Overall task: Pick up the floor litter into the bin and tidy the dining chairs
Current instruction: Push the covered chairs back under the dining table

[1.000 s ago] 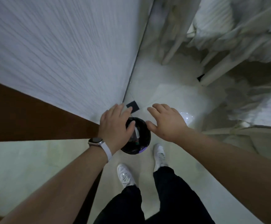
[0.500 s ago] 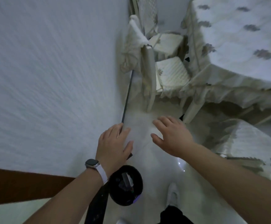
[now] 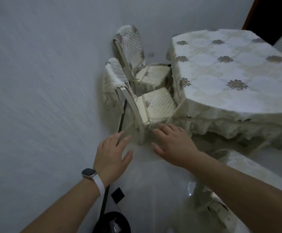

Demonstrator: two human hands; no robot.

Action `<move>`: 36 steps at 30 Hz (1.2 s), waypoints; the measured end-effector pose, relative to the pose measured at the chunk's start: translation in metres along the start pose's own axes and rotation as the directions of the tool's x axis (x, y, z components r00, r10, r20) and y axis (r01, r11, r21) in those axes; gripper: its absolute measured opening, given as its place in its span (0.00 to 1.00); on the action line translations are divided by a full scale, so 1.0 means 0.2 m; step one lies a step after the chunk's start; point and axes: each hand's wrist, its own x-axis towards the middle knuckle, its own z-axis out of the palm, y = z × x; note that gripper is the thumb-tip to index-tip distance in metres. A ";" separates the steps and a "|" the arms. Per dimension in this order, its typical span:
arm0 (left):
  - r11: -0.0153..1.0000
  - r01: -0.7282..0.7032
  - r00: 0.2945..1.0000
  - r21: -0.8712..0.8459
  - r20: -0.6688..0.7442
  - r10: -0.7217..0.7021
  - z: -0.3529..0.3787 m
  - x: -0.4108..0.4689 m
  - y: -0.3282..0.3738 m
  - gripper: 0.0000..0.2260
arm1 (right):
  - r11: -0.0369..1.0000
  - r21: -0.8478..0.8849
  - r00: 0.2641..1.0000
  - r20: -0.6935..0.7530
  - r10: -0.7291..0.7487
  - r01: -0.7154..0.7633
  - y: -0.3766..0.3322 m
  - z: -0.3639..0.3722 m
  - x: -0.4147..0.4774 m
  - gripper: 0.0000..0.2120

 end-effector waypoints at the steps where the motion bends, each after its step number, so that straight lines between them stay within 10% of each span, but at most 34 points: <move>1: 1.000 -0.013 1.000 0.011 0.010 0.013 0.00 0.04 0.00 0.22 | 1.000 0.001 1.000 -0.007 0.002 -0.002 0.04 0.00 0.01 0.29; 36: 0.995 -0.089 0.996 0.034 0.030 0.088 0.42 1.64 -1.36 0.20 | 0.999 -0.049 1.000 -0.004 0.012 -0.012 0.11 0.37 1.94 0.26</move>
